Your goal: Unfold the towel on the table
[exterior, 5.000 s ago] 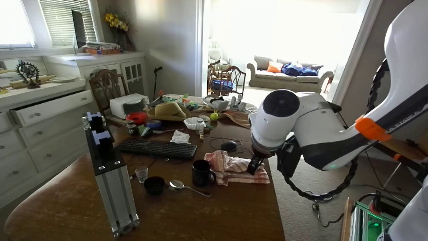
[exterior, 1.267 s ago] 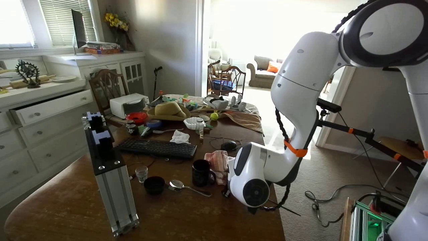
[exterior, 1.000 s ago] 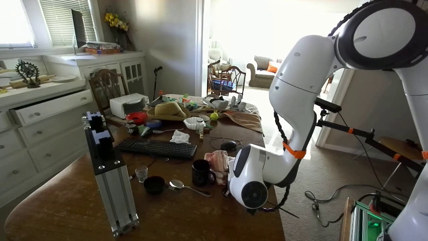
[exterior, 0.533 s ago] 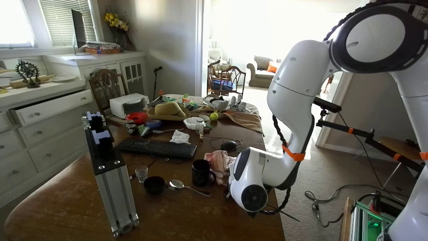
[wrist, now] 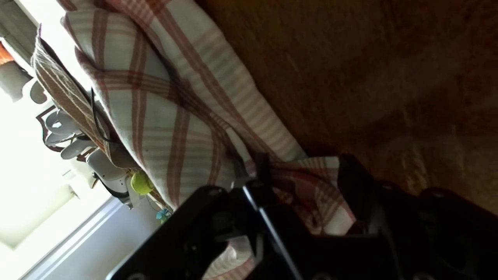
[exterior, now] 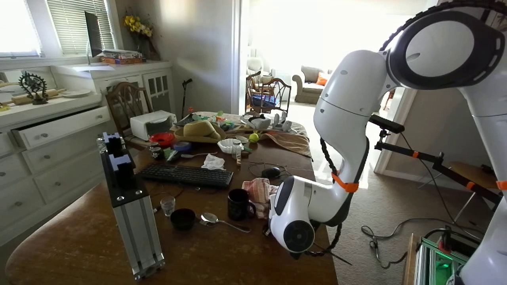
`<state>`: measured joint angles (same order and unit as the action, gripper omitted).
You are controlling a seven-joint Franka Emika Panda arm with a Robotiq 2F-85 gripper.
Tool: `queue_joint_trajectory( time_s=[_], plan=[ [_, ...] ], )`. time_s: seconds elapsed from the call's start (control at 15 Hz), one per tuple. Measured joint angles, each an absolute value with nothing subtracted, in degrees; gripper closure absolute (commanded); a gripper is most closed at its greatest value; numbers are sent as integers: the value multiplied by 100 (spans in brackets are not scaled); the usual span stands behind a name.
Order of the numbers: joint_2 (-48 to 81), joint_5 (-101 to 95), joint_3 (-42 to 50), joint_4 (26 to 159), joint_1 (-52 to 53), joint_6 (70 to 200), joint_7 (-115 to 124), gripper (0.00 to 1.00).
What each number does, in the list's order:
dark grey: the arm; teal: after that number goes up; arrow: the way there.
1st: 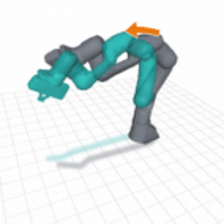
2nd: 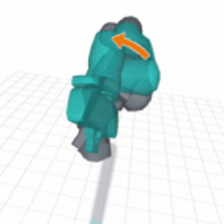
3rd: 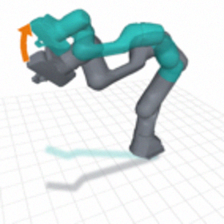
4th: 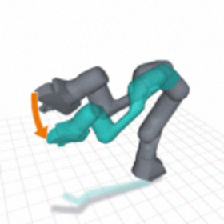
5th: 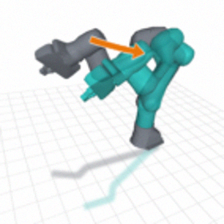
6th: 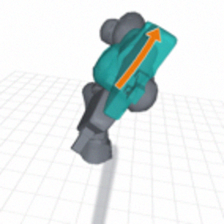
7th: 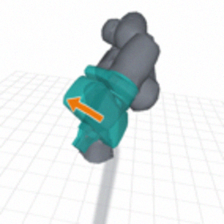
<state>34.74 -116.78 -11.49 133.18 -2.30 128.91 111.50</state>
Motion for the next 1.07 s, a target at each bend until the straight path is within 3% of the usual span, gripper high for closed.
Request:
queue_joint_trajectory(
  time_s=[1.07],
  plan=[
    [3656, -11680, -1127, 13003, -338, 13280, 11512, 48]
  ],
)
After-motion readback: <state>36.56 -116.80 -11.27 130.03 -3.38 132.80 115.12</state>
